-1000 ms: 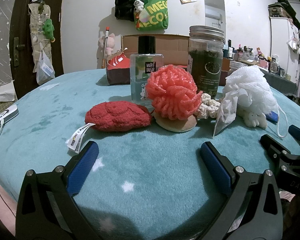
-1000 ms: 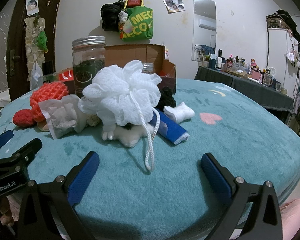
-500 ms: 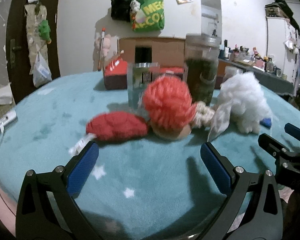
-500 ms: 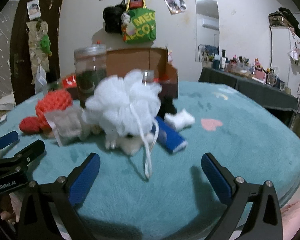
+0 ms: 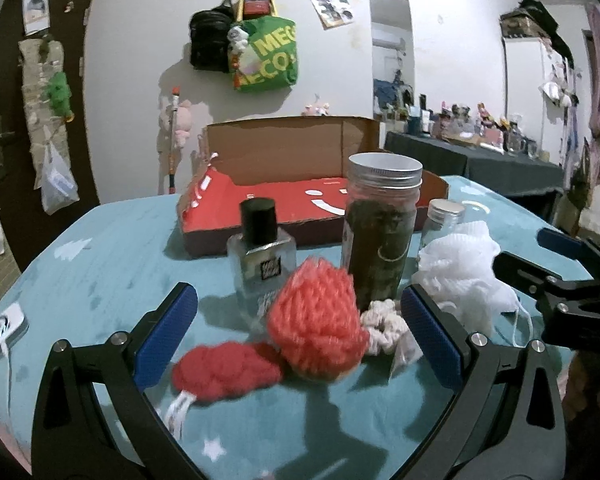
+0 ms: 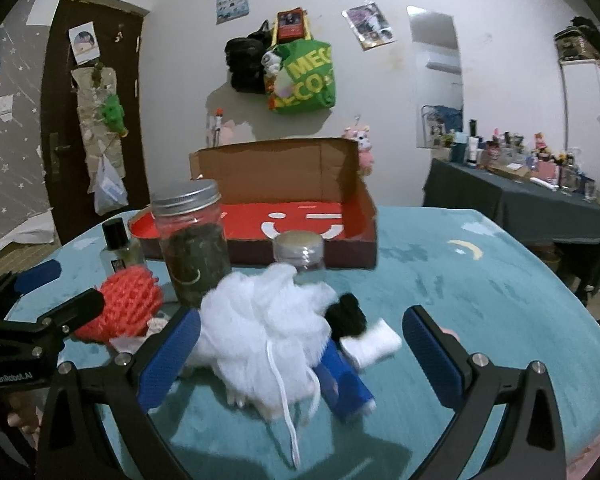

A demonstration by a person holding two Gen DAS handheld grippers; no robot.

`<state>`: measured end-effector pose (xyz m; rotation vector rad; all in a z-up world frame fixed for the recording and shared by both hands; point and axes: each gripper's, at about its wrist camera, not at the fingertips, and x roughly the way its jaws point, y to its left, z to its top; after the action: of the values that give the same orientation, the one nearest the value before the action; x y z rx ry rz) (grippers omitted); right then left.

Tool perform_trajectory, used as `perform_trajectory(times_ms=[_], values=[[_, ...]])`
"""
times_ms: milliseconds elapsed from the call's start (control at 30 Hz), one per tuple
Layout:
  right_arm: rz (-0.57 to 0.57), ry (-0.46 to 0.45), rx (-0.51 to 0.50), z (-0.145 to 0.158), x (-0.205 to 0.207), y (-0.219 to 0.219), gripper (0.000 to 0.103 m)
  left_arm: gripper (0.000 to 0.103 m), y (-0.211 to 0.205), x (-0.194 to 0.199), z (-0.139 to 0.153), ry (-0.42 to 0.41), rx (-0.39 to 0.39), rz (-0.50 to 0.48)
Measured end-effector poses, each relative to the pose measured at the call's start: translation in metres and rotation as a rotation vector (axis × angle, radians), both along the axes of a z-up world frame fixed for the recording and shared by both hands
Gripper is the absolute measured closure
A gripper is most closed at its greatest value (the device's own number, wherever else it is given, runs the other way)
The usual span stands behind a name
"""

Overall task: Organize soft objects
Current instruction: 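Grasp the red knitted pouf with the left tool while the right tool grasps the white mesh pouf, then carry both poufs into the red-lined cardboard box and lower them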

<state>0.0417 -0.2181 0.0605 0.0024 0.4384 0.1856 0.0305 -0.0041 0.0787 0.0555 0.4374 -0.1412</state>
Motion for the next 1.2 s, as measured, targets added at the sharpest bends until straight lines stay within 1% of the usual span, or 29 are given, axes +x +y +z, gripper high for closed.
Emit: perform_trajectory(times_ms=[100, 167, 233, 267, 300, 333, 367, 400, 433, 500, 533, 600, 700, 800, 900, 1067, 1200], values=[[0.029, 0.029, -0.018, 0.001, 0.015, 0.005, 0.0, 0.0, -0.004, 0.017, 0.0, 0.038, 0.032, -0.023], [0.061, 0.066, -0.021, -0.002, 0.027, 0.008, 0.0, 0.0, -0.005, 0.025, -0.002, 0.062, 0.039, -0.036], [0.085, 0.1, -0.015, -0.006, 0.035, 0.009, 0.0, 0.005, -0.006, 0.033, -0.006, 0.09, 0.042, -0.046], [0.098, 0.115, -0.011, -0.009, 0.037, 0.01, 0.0, 0.014, -0.007, 0.037, -0.008, 0.104, 0.043, -0.049], [0.119, 0.128, -0.004, -0.011, 0.038, 0.012, 0.003, 0.024, -0.007, 0.04, -0.01, 0.119, 0.044, -0.053], [0.14, 0.134, 0.0, -0.014, 0.038, 0.013, 0.007, 0.028, -0.006, 0.043, -0.012, 0.134, 0.043, -0.054], [0.159, 0.138, 0.001, -0.015, 0.037, 0.014, 0.019, 0.04, -0.006, 0.047, -0.016, 0.159, 0.039, -0.061], [0.181, 0.148, -0.002, -0.016, 0.036, 0.017, 0.027, 0.054, -0.006, 0.05, -0.019, 0.176, 0.037, -0.066], [0.197, 0.155, -0.007, -0.018, 0.035, 0.02, 0.03, 0.054, -0.006, 0.053, -0.022, 0.199, 0.031, -0.076], [0.217, 0.139, -0.005, -0.017, 0.028, 0.022, 0.049, 0.058, -0.005, 0.055, -0.028, 0.234, 0.011, -0.099], [0.216, 0.132, -0.004, -0.017, 0.026, 0.022, 0.052, 0.058, -0.004, 0.055, -0.029, 0.234, 0.003, -0.099], [0.218, 0.119, 0.007, -0.015, 0.02, 0.019, 0.063, 0.06, -0.004, 0.05, -0.027, 0.217, 0.003, -0.112], [0.213, 0.107, 0.008, -0.014, 0.016, 0.018, 0.072, 0.062, -0.005, 0.044, -0.025, 0.199, 0.015, -0.116], [0.199, 0.078, 0.003, -0.009, 0.009, 0.018, 0.079, 0.062, -0.005, 0.039, -0.023, 0.194, 0.011, -0.114], [0.188, 0.054, 0.003, -0.005, 0.003, 0.018, 0.084, 0.062, -0.001, 0.036, -0.019, 0.185, 0.003, -0.109], [0.172, 0.027, 0.027, 0.005, -0.003, 0.012, 0.087, 0.063, 0.001, 0.024, -0.011, 0.155, 0.006, -0.105], [0.155, -0.026, 0.013, 0.018, -0.011, 0.011, 0.087, 0.063, 0.006, 0.016, 0.003, 0.116, 0.013, -0.097]])
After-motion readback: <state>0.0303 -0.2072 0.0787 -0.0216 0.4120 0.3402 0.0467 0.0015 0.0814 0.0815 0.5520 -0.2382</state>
